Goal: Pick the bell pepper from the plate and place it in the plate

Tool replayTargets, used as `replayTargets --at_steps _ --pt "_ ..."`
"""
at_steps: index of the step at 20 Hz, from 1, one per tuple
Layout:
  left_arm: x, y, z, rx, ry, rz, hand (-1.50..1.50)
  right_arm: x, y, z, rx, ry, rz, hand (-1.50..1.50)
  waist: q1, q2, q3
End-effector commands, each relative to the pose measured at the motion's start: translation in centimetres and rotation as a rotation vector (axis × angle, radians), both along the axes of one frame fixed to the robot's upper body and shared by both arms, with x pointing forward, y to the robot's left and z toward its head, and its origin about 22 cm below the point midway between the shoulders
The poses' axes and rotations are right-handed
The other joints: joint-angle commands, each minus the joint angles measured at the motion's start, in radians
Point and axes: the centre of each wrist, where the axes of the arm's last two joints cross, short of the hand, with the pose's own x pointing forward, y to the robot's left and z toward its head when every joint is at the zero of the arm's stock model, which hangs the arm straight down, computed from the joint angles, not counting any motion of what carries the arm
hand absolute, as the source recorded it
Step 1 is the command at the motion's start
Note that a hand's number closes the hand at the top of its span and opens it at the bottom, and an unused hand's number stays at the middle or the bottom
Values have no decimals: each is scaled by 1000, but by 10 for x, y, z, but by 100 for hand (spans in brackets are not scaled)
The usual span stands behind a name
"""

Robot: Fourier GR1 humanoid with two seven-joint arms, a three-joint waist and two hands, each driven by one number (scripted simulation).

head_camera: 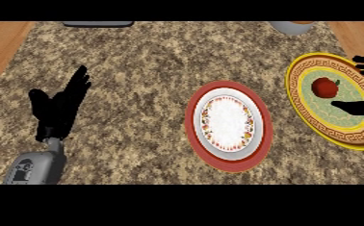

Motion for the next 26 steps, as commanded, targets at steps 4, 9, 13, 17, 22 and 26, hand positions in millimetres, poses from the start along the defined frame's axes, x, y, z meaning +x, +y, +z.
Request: replayTargets --at_steps 4,9,13,17,22,26 --pt "-6 12 3 2 -4 24 0 2 -4 26 213 -302 220 -150 -20 -10 -1" --pt "-3 11 -7 0 13 37 0 2 10 42 441 -239 155 -150 -28 -11 -3" --pt "-3 5 -12 6 11 40 0 -16 -17 28 620 -105 188 -150 -27 -8 -2" --pt "-2 21 -10 1 -6 25 0 -39 -56 50 671 -114 217 -150 -16 -4 -2" --pt "-2 6 -11 8 -8 -1 0 -47 -77 27 645 -175 198 -150 -3 -1 -1" --pt "-4 1 0 -7 13 3 0 -50 -91 33 634 -176 179 -150 -1 -1 -1"
